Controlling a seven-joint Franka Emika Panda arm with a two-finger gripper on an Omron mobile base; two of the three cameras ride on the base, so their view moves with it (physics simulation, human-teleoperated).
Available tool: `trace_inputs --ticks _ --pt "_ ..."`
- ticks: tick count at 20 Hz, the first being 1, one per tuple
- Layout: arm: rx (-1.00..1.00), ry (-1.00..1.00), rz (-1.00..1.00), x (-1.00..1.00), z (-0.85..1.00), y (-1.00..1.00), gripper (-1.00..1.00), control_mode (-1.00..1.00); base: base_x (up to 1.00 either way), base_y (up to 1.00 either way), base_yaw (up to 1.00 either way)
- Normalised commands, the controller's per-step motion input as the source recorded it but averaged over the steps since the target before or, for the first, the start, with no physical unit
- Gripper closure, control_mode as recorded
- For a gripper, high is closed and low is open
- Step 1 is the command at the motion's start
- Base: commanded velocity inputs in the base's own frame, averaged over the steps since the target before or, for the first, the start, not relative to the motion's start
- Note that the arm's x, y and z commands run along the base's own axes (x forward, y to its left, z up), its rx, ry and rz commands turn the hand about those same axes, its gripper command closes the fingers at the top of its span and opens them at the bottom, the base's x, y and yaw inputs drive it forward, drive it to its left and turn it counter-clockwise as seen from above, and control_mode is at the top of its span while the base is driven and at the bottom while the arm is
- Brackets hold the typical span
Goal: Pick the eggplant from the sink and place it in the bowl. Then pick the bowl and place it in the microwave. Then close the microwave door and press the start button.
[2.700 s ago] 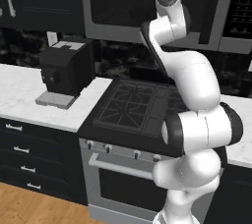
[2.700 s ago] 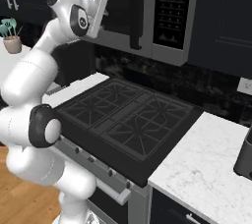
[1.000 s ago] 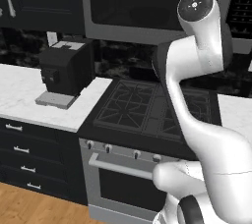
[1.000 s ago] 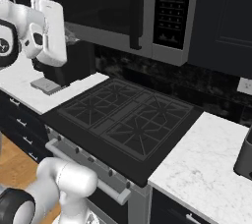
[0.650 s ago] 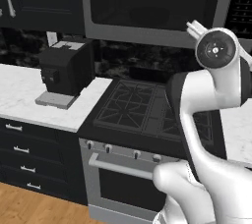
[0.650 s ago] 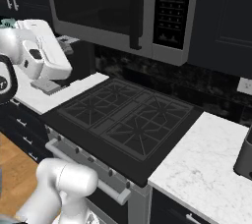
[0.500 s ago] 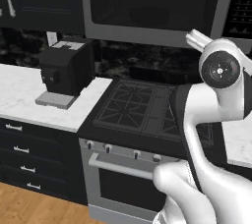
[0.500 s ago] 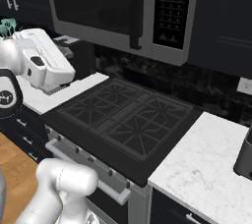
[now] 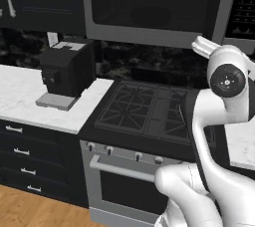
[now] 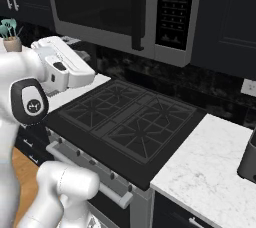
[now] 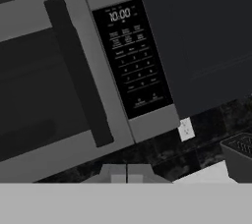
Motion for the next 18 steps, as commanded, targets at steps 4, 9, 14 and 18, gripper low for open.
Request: trace_inputs --ticks 4,9,14,18 --pt "0.00 0.06 0.00 0.06 0.00 -0.28 1.00 -1.00 0.00 0.00 0.00" --pt "0.00 0.00 0.03 0.00 0.00 -0.22 1.00 -1.00 0.00 0.00 0.00" --pt "0.00 0.00 0.03 0.21 0.05 -0.03 1.00 -1.00 0.00 0.00 0.00" --pt "0.00 -0.03 0.14 0.11 0.00 -0.21 1.00 -1.00 0.00 0.00 0.00"
